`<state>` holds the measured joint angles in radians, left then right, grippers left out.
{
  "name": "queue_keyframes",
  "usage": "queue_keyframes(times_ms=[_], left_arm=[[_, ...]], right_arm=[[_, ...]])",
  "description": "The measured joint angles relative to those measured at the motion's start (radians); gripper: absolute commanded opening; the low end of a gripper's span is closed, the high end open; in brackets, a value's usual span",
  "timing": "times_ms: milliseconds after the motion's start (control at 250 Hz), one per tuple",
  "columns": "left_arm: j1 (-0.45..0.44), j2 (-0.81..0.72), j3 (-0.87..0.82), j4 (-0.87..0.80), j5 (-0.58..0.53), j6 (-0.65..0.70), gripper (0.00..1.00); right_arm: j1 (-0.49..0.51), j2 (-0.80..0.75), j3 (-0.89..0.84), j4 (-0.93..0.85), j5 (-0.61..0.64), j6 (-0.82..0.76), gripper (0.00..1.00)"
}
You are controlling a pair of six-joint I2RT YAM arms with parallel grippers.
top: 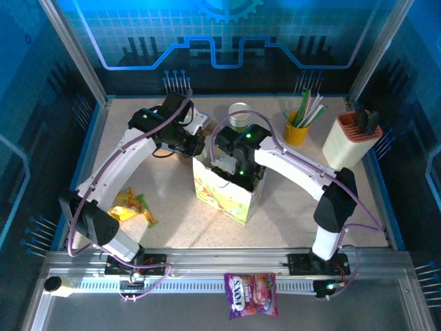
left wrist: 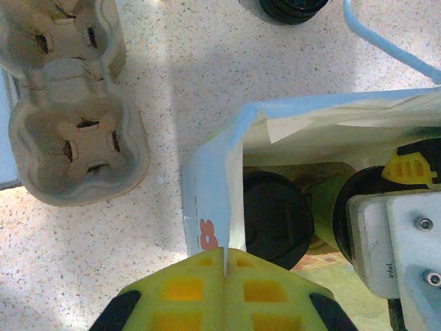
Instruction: Pack the takeout coffee
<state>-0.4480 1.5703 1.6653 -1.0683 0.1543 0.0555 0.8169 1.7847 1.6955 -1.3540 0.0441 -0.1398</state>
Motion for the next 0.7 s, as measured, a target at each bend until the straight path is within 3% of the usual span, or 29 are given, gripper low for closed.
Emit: queue_keyframes(times_ms=[699], left_arm=[[0.0, 0.0, -0.002, 0.0, 0.0, 0.0, 0.0]], right_arm=[[-0.002, 0.0, -0.009, 0.01, 0.0, 0.0, 0.36]])
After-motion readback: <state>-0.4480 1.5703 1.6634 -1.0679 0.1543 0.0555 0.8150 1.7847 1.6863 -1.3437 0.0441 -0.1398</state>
